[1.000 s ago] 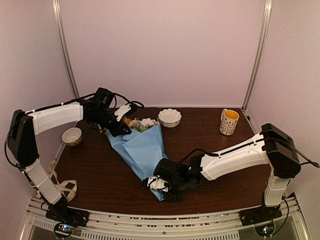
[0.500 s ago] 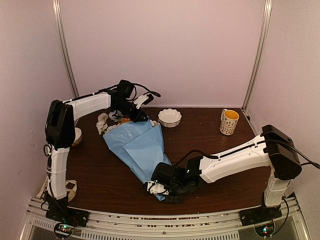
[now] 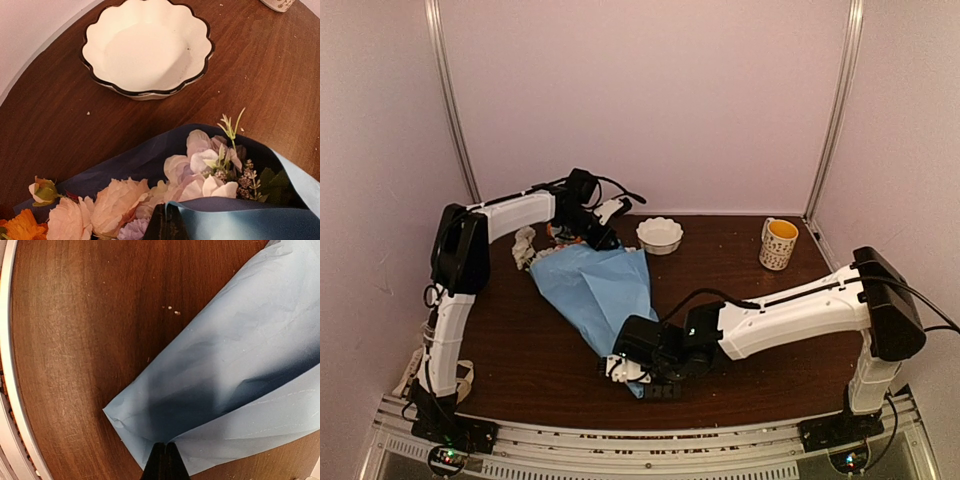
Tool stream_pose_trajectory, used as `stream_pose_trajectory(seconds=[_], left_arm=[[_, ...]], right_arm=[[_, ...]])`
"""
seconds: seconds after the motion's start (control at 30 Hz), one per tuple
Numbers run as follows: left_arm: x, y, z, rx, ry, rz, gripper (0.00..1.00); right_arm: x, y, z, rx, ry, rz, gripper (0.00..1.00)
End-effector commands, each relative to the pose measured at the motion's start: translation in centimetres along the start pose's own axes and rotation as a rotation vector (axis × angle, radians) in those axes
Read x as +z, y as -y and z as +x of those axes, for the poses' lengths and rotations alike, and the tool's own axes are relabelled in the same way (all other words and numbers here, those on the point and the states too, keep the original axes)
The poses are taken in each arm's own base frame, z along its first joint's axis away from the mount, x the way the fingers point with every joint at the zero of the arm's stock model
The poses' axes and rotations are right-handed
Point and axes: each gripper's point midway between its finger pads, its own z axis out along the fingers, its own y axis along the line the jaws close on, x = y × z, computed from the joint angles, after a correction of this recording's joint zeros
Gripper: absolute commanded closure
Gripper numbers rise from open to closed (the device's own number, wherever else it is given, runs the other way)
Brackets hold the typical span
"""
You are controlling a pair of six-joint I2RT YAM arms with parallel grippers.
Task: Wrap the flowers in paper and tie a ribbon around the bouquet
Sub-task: Adjust the folded bouquet at the center of the board.
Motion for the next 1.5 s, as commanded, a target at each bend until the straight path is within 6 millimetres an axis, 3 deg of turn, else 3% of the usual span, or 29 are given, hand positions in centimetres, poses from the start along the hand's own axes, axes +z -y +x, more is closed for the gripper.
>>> stream_pose_trajectory(seconds=[0.0, 0.27, 0.5, 0.63, 0.73, 0.87, 0.93, 1.1, 1.2, 1.27, 1.33, 1.37, 1.47], left_arm=[[1.2, -1.2, 0.1, -0.017, -0.002, -0.038, 1.00], [1.1, -1.3, -0.7, -0.025, 0.024, -0.037, 1.00], [0.4, -1.5, -1.8, -0.022, 0.046, -0.054, 1.00], [-2.1, -2.3, -3.9, -0.007, 0.074, -0.115, 0.67], [-5.7, -2.7, -6.3, 0.004, 0.120, -0.181, 0.38], [-11.1, -2.3, -9.0, 0.032, 0.191, -0.241, 0.10], [-13.4, -1.8, -10.1, 0.043, 0.217, -0.257, 0.03], [-18.5, -1.1, -11.2, 0.040, 0.251, -0.309, 0.02], [-20.6, -0.3, -10.1, -0.008, 0.244, -0.320, 0.02], [-21.1, 0.6, -7.9, -0.081, 0.220, -0.305, 0.08], [-20.3, 2.0, -4.6, -0.187, 0.188, -0.254, 0.20], [-18.7, 2.8, -1.7, -0.247, 0.150, -0.215, 0.28], [-16.7, 5.5, 3.4, -0.383, 0.160, -0.115, 0.50]], right_arm=[[0.2, -1.3, -1.0, -0.041, 0.015, -0.040, 1.00], [4.3, -4.4, 0.6, -0.094, -0.105, -0.147, 1.00], [4.9, -4.6, 1.2, -0.095, -0.134, -0.152, 1.00], [5.1, -4.7, 1.3, -0.091, -0.145, -0.154, 1.00], [5.1, -4.7, 1.4, -0.087, -0.146, -0.153, 1.00], [5.2, -4.7, 1.4, -0.085, -0.148, -0.155, 1.00], [5.3, -4.7, 1.4, -0.086, -0.150, -0.156, 1.00], [5.3, -4.8, 1.4, -0.082, -0.150, -0.156, 1.00], [5.4, -4.7, 1.5, -0.078, -0.152, -0.155, 1.00], [5.4, -4.7, 1.4, -0.077, -0.149, -0.153, 1.00], [5.4, -4.7, 1.4, -0.076, -0.147, -0.153, 1.00], [5.5, -4.7, 1.4, -0.077, -0.146, -0.153, 1.00], [5.5, -4.8, 1.5, -0.079, -0.147, -0.157, 1.00]])
